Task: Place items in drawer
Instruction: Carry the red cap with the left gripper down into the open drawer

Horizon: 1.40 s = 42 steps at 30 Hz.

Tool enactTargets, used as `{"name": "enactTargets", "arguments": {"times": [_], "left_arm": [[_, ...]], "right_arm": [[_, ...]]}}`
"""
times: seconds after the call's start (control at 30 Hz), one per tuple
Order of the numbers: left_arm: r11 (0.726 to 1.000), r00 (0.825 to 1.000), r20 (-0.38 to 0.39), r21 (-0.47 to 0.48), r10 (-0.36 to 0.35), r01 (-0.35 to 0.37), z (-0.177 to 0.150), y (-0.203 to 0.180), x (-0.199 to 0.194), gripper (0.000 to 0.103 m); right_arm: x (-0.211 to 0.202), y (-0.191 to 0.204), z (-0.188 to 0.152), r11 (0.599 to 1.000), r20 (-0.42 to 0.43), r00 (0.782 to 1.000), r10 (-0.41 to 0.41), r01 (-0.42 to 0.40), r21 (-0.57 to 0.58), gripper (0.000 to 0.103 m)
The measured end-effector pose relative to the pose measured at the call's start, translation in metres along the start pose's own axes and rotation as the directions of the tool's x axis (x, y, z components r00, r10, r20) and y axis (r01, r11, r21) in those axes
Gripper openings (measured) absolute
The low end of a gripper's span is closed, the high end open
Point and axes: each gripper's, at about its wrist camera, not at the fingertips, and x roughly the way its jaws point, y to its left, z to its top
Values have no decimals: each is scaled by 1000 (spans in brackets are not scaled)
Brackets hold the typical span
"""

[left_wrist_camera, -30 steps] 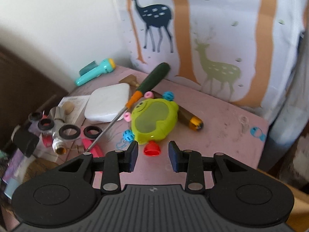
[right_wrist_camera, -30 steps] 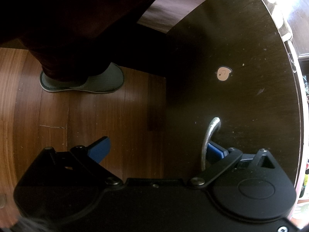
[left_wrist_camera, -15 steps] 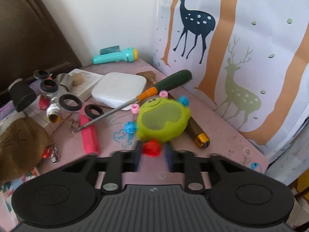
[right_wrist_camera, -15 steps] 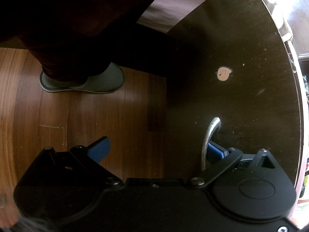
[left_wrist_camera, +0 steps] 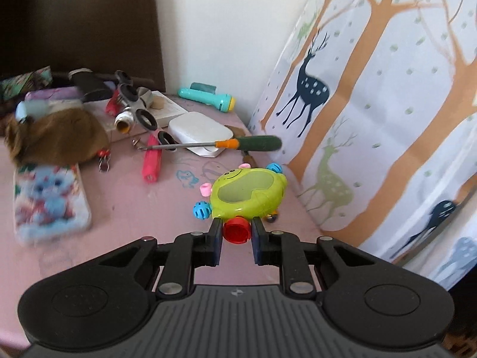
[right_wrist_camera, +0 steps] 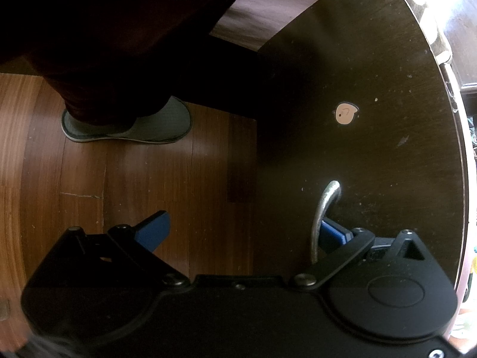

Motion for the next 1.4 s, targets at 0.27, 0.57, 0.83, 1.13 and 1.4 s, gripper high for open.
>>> {"name": "enactTargets", "arguments": {"times": [0.27,0.57,0.83,1.13,1.4], "left_arm": [[1000,1000,22,-21,-17,18,-26,-13,-52,18],[997,999,-29,58,42,-41,-70,-18,-96,18],[988,983,-127,105,129,-116,-104,-7,-100,18],[938,890,-311,204,332,-279,-133,30,-82,18],[880,806,-415,401,422,-255,-147,32,-63,18]], "right_arm": [[0,0,1,1000,-2,1000,-1,1,-2,103],[0,0,2,1000,-7,1000,-1,1,1,103],[1,1,4,1000,-17,1000,-4,4,7,103],[3,2,5,1000,-21,1000,-5,6,9,103],[4,2,6,1000,-20,1000,-5,5,8,103]]}}
